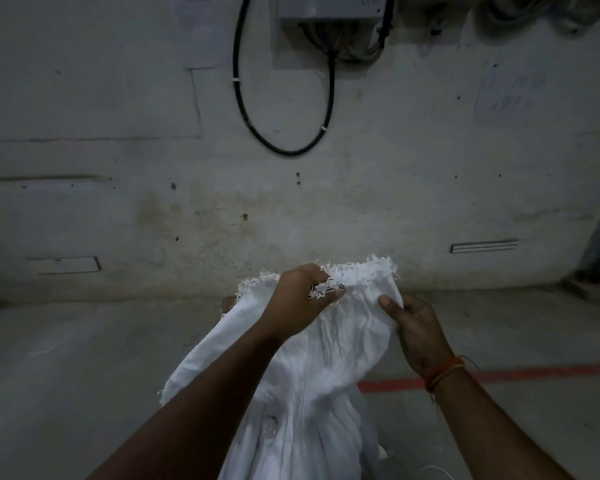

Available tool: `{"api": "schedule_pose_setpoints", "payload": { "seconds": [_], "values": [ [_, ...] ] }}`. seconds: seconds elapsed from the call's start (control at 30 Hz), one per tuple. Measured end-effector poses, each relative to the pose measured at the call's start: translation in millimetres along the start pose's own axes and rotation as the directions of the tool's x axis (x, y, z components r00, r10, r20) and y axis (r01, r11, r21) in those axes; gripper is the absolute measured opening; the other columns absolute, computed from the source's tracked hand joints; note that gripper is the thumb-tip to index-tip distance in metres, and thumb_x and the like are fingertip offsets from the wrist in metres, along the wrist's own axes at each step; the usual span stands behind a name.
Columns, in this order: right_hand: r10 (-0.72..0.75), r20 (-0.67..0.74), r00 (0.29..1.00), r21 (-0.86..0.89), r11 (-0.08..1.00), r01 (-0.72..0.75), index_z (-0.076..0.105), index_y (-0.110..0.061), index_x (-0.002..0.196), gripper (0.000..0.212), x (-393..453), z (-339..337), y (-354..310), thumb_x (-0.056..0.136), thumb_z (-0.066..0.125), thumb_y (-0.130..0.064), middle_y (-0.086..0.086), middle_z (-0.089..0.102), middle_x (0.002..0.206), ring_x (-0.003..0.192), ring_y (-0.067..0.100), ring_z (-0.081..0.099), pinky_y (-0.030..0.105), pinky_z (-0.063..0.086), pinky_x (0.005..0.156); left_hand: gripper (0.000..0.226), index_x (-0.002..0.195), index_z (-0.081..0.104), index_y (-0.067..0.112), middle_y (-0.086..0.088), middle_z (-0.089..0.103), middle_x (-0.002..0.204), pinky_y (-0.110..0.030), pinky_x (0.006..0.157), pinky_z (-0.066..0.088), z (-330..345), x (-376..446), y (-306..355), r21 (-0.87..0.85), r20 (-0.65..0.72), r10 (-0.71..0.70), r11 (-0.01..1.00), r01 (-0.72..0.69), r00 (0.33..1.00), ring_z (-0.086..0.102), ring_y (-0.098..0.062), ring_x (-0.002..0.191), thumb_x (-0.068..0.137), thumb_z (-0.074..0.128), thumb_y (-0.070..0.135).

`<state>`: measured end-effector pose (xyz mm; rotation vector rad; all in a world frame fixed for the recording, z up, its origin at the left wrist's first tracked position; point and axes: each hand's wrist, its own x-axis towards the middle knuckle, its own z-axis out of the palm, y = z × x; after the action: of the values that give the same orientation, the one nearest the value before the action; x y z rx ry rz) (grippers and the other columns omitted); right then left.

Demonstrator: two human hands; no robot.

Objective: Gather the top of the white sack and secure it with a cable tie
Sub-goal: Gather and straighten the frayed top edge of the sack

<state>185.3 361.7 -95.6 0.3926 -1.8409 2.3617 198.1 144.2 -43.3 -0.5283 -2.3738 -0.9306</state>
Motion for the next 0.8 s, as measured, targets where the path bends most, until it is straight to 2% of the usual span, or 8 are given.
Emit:
{"api": "schedule_pose_setpoints", "payload": {
  "seconds": [0.17, 0.23, 0.33, 0.4, 0.5, 0.63, 0.73, 0.8],
  "values": [
    [-0.061, 0.214, 0.975, -0.095, 0.992, 0.083, 0.067, -0.008, 0.121, 0.035, -3, 19, -18, 0.087, 0.071, -0.013, 0.011, 0.073, 0.118, 0.110, 0.028, 0.069, 0.045, 0.054, 0.096, 0.020, 0.070, 0.065, 0.026, 0.011, 0.058, 0.069, -0.023, 0.065, 0.039, 6, 4, 7, -0.034, -0.089, 0.007, 0.999, -0.010, 0.996, 0.056, -0.009, 0.068, 0.082, 0.081, 0.026],
    [-0.072, 0.237, 0.969, -0.144, 0.984, 0.108, 0.068, -0.013, 0.122, 0.036, -5, 30, -17, 0.087, 0.073, -0.014, 0.007, 0.073, 0.120, 0.114, 0.024, 0.068, 0.045, 0.052, 0.100, 0.014, 0.072, 0.071, 0.026, 0.017, 0.057, 0.070, -0.022, 0.068, 0.042, 7, 7, 8, -0.084, -0.074, -0.005, 0.996, -0.001, 0.997, 0.058, -0.006, 0.071, 0.081, 0.081, 0.025],
    [-0.113, 0.107, 0.988, -0.076, 0.990, 0.122, 0.071, -0.009, 0.117, 0.027, -4, 37, -12, 0.091, 0.068, -0.010, 0.010, 0.073, 0.119, 0.115, 0.026, 0.067, 0.054, 0.048, 0.105, 0.011, 0.085, 0.078, 0.021, 0.008, 0.069, 0.083, -0.025, 0.073, 0.049, 1, 9, 7, -0.089, 0.000, 0.063, 0.994, -0.062, 0.998, 0.065, -0.009, 0.080, 0.081, 0.081, 0.031],
    [-0.075, 0.102, 0.992, 0.007, 0.997, 0.075, 0.074, -0.010, 0.112, 0.028, -5, 39, -13, 0.086, 0.072, -0.021, 0.013, 0.074, 0.116, 0.112, 0.031, 0.068, 0.057, 0.048, 0.103, 0.018, 0.090, 0.077, 0.020, 0.006, 0.070, 0.089, -0.022, 0.077, 0.049, -11, 10, 2, -0.076, 0.098, 0.127, 0.990, -0.120, 0.987, 0.066, -0.009, 0.085, 0.079, 0.082, 0.033],
    [-0.026, 0.167, 0.986, 0.127, 0.992, 0.005, 0.078, -0.014, 0.101, 0.046, -7, 40, -15, 0.065, 0.086, -0.043, 0.011, 0.077, 0.106, 0.102, 0.028, 0.072, 0.044, 0.057, 0.091, 0.038, 0.096, 0.074, 0.020, 0.003, 0.069, 0.096, -0.026, 0.084, 0.049, -27, 10, -14, 0.099, 0.273, 0.132, 0.981, -0.165, 0.953, 0.061, -0.014, 0.094, 0.077, 0.080, 0.052],
    [0.005, 0.260, 0.966, 0.197, 0.979, -0.058, 0.077, -0.009, 0.103, 0.040, -6, 37, -15, 0.069, 0.083, -0.029, 0.017, 0.075, 0.110, 0.106, 0.035, 0.070, 0.039, 0.058, 0.087, 0.043, 0.087, 0.067, 0.020, 0.002, 0.066, 0.088, -0.027, 0.083, 0.041, -38, 12, -31, 0.262, 0.455, 0.126, 0.927, -0.268, 0.881, 0.055, -0.017, 0.090, 0.083, 0.068, 0.063],
    [0.049, 0.342, 0.939, 0.255, 0.957, -0.142, 0.079, -0.007, 0.097, 0.054, -7, 29, -13, 0.050, 0.096, -0.028, 0.015, 0.077, 0.102, 0.095, 0.025, 0.074, 0.030, 0.060, 0.078, 0.043, 0.079, 0.071, 0.023, 0.003, 0.070, 0.085, -0.031, 0.088, 0.046, -46, 12, -42, 0.271, 0.480, 0.149, 0.912, -0.308, 0.865, 0.059, -0.019, 0.088, 0.082, 0.065, 0.066],
    [0.052, 0.339, 0.939, 0.285, 0.946, -0.155, 0.081, -0.008, 0.092, 0.060, -6, 21, -10, 0.039, 0.101, -0.029, 0.012, 0.078, 0.097, 0.090, 0.021, 0.075, 0.027, 0.060, 0.075, 0.037, 0.091, 0.078, 0.025, 0.002, 0.074, 0.096, -0.027, 0.088, 0.047, -51, 10, -50, 0.235, 0.466, 0.118, 0.939, -0.251, 0.877, 0.062, -0.018, 0.097, 0.081, 0.068, 0.060]
  ]
}}
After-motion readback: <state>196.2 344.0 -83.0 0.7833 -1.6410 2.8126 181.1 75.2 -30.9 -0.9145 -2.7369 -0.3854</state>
